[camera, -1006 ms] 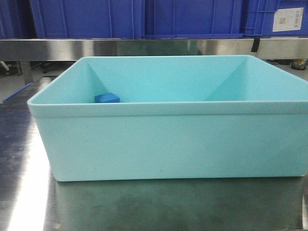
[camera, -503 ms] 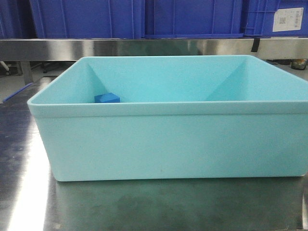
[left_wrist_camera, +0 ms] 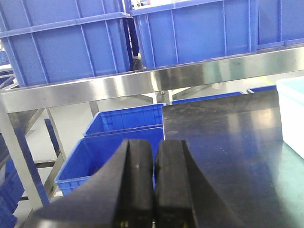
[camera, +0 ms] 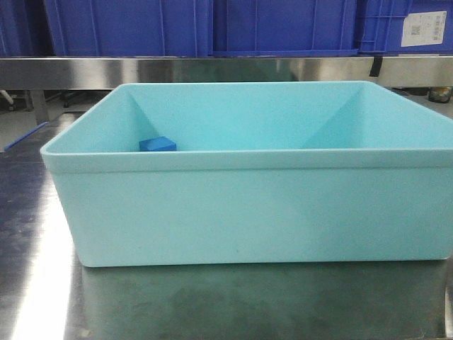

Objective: Pick red cube and place on left shelf

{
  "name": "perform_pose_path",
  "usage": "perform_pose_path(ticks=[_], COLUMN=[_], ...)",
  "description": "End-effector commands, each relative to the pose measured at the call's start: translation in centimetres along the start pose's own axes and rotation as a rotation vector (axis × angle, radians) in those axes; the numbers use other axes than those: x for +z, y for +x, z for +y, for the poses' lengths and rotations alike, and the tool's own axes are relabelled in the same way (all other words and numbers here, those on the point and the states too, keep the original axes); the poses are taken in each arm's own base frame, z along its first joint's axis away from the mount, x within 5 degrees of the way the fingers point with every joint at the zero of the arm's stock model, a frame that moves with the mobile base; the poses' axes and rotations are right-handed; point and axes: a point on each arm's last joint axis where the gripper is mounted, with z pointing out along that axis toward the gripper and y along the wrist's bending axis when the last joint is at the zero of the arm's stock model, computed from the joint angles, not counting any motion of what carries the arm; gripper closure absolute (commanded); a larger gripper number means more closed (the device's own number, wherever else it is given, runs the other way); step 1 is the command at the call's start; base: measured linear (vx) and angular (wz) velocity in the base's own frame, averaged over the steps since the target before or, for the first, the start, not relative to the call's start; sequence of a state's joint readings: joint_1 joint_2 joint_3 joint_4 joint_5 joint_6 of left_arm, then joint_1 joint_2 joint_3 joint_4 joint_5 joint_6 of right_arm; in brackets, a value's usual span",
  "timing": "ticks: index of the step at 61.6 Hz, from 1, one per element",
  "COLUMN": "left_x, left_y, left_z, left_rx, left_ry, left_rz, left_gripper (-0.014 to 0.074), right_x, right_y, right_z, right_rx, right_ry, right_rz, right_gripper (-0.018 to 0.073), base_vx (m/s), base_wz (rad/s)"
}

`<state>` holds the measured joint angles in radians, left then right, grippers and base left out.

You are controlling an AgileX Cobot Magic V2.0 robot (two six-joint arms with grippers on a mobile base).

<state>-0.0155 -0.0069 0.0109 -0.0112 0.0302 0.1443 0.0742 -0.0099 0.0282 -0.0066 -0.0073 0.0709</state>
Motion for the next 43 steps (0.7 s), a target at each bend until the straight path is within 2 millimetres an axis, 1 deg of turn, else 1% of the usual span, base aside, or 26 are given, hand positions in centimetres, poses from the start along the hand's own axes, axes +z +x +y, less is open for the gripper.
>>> perform_pose_path(ticks=[1,7,11,14,19,23,28,32,39,43], left_x=[0.1,0.1,0.1,0.1,0.1,0.1,0.1,0.1,0.1,0.1], left_y=[0.0,0.0,0.0,0.0,0.0,0.0,0.0,0.0,0.0,0.0], left_z=[0.0,0.0,0.0,0.0,0.0,0.0,0.0,0.0,0.0,0.0], left_rx=[-0.005,-0.005,-0.005,-0.005,-0.005,-0.005,-0.005,-0.005,-0.005,-0.005], left_ry=[-0.004,-0.004,-0.004,-0.004,-0.004,-0.004,-0.004,-0.004,-0.004,-0.004], left_rz=[-0.062,-0.062,-0.062,-0.062,-0.062,-0.062,-0.062,-0.062,-0.062,-0.062], left_gripper=[0.0491,0.0491,0.0491,0.0491,0.0491,0.0491,0.0491,0.0491,0.0491,0.0491], right_x=[-0.3,-0.3,-0.2,0.1,0.8,1.8,3.4,4.6,7.5,9.1], right_y=[-1.9,-2.1,-2.8,-3.6,-5.5,-7.3,-10.3,-11.9,-14.7,-16.0], right_z=[0.1,0.1,0.1,0.2,0.3,0.5,0.7,0.8,0.9,1.1], right_rx=[-0.013,-0.006,0.020,0.033,0.034,0.035,0.041,0.048,0.049,0.064], right_ry=[-0.005,-0.006,-0.004,-0.001,0.002,0.005,0.005,0.005,0.006,0.000], right_rz=[-0.146,-0.158,-0.129,-0.084,-0.023,0.029,0.056,0.066,0.081,0.090], right_gripper=[0.0503,0.0503,0.0503,0.0503,0.0503,0.0503,0.0503,0.0503,0.0503,0.0503], base_vx=[0.00,0.00,0.00,0.00,0.00,0.00,0.00,0.00,0.00,0.00], base_wz=[0.00,0.00,0.00,0.00,0.00,0.00,0.00,0.00,0.00,0.00])
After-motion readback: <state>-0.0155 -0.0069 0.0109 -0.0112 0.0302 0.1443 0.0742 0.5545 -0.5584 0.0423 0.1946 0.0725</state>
